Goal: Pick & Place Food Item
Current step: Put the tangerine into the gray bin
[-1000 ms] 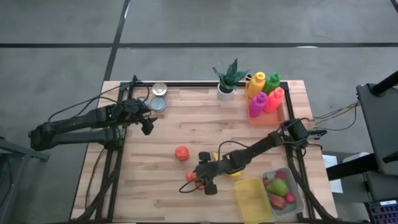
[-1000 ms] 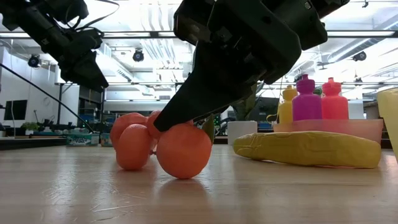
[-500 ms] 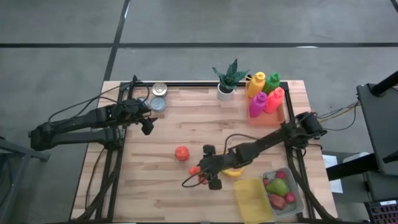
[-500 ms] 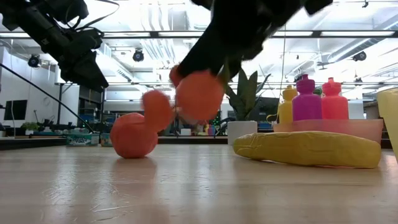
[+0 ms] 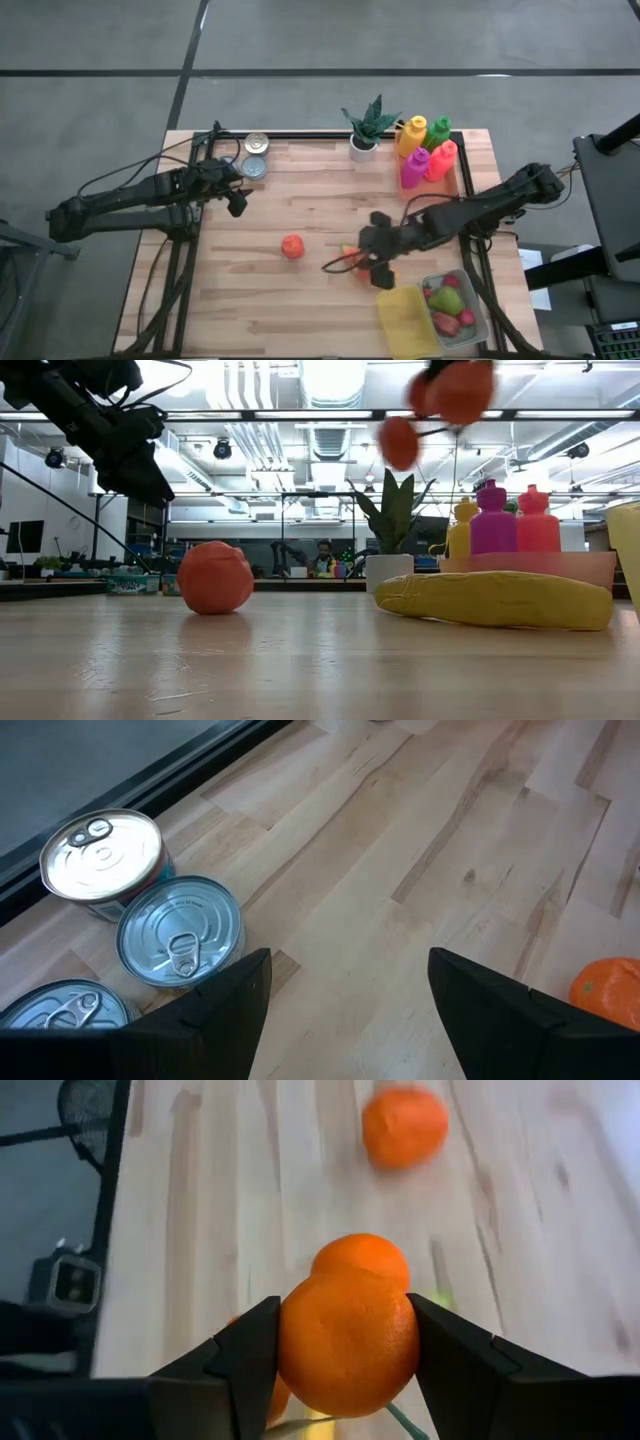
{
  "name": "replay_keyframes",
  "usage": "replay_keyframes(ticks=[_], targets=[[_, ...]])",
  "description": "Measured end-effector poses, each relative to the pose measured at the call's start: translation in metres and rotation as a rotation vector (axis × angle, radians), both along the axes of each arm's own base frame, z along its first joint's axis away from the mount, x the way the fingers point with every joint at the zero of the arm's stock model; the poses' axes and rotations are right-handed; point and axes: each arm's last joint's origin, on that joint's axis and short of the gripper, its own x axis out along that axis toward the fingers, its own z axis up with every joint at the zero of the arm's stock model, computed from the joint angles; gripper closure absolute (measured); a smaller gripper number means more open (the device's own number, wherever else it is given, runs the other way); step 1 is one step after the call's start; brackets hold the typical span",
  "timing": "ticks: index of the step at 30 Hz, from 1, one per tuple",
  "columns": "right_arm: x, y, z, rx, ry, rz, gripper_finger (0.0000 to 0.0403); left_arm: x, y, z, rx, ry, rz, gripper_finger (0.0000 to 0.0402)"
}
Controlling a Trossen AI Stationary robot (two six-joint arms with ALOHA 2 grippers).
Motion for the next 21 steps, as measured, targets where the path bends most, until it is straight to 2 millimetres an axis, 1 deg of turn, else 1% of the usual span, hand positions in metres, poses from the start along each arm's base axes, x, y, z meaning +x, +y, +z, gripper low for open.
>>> replay_keyframes(ticks=[5, 8, 14, 18, 21], targets=[[-0.035, -0.007, 0.01, 0.078, 0.171, -0.123, 0.0208, 0.0, 0.0, 0.0, 0.0, 0.001, 0.0, 0.0126], [-0.053, -0.006, 0.015, 0.164, 0.259, -0.175, 0.0208, 0.0, 0.0, 0.0, 0.0, 0.001, 0.0, 0.0126], [-0.091, 0.005, 0.028, 0.31, 0.412, -0.223, 0.0208, 0.0, 0.0, 0.0, 0.0, 0.001, 0.0, 0.0126], [-0.116, 0.015, 0.031, 0.322, 0.494, -0.263, 0.0208, 0.0, 0.0, 0.0, 0.0, 0.001, 0.0, 0.0126], [-0.131, 0.025, 0.028, 0.308, 0.54, -0.289, 0.0208, 0.0, 0.0, 0.0, 0.0, 0.0, 0.0, 0.0126]])
